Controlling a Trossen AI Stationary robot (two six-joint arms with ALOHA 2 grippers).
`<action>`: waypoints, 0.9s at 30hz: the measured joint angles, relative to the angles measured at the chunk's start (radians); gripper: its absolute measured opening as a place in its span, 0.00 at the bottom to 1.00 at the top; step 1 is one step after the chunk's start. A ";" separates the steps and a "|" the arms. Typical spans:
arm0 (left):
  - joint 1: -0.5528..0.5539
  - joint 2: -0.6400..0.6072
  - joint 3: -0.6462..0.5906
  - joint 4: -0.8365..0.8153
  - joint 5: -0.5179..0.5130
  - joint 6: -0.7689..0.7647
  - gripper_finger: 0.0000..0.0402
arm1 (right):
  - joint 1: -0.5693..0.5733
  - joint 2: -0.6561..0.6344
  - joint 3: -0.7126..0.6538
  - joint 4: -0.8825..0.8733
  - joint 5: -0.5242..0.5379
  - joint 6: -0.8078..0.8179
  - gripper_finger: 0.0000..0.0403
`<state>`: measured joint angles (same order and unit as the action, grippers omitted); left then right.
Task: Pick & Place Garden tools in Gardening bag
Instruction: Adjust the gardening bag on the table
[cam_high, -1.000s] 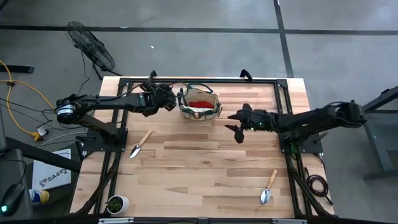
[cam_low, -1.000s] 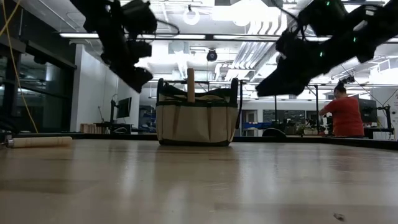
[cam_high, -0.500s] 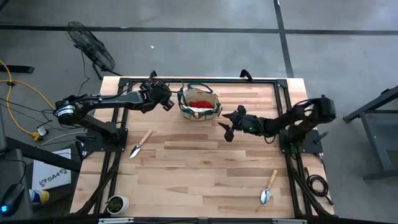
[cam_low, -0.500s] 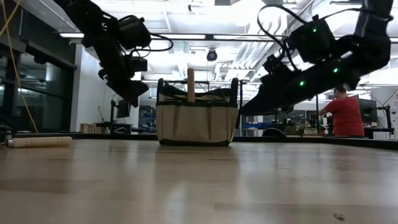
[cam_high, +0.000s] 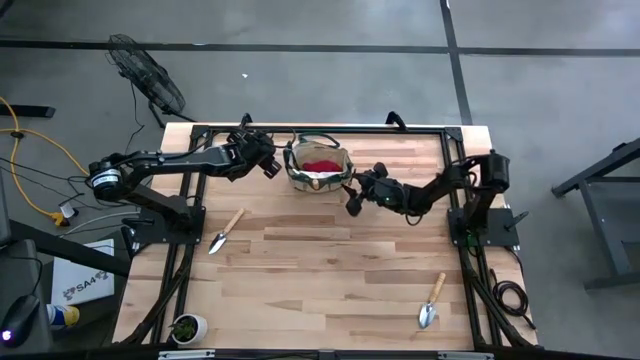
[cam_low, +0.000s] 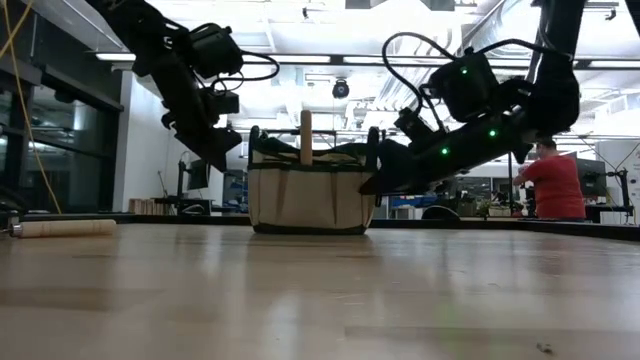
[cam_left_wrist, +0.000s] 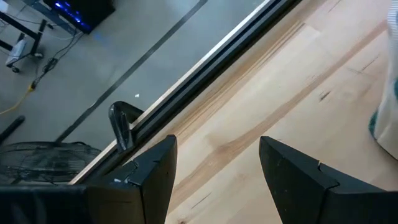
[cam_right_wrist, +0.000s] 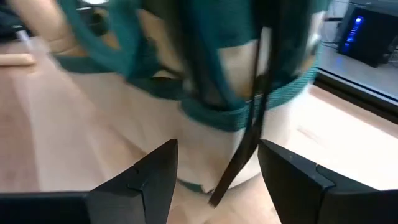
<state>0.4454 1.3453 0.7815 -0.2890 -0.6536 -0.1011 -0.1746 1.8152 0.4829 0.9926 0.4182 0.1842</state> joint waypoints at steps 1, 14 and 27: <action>0.000 0.000 0.000 0.000 0.010 0.000 0.55 | -0.005 0.001 0.002 0.000 0.004 0.001 0.53; 0.000 0.000 0.000 0.000 0.044 -0.001 0.55 | -0.051 0.002 0.015 -0.001 -0.009 -0.004 0.42; 0.000 0.000 0.000 -0.001 0.072 -0.001 0.55 | -0.052 0.002 0.015 0.006 -0.011 -0.012 0.05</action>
<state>0.4450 1.3453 0.7815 -0.2901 -0.5816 -0.1020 -0.2264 1.8175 0.4984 0.9981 0.4075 0.1724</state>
